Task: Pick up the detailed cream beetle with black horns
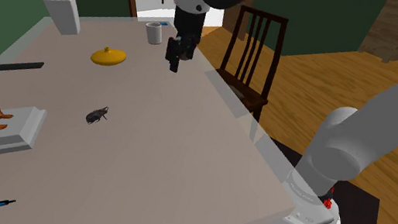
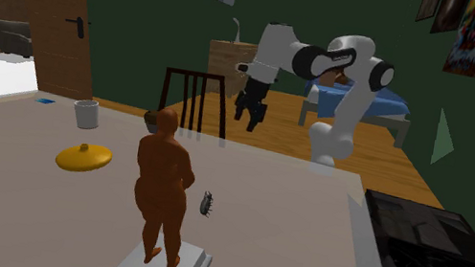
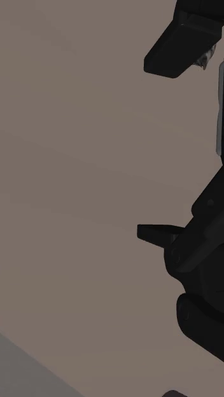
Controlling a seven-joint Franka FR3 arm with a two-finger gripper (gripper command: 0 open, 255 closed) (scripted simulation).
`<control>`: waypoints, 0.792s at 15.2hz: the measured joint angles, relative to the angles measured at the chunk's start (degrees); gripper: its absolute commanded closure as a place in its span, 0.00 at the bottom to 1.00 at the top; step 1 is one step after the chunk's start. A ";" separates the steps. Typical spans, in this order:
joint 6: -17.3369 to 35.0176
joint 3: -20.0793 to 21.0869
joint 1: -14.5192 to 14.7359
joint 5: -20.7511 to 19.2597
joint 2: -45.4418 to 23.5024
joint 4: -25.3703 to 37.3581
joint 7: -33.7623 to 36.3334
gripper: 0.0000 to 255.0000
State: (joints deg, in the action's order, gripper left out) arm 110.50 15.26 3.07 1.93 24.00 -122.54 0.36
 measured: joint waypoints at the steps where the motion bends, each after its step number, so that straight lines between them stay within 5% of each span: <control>1: 0.54 1.08 0.14 -0.37 -2.31 1.61 0.94 0.00; 12: 4.58 9.19 2.88 -8.00 -23.91 15.93 9.64 0.00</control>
State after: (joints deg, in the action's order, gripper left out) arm 115.08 24.46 5.95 -6.07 0.10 -106.61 10.00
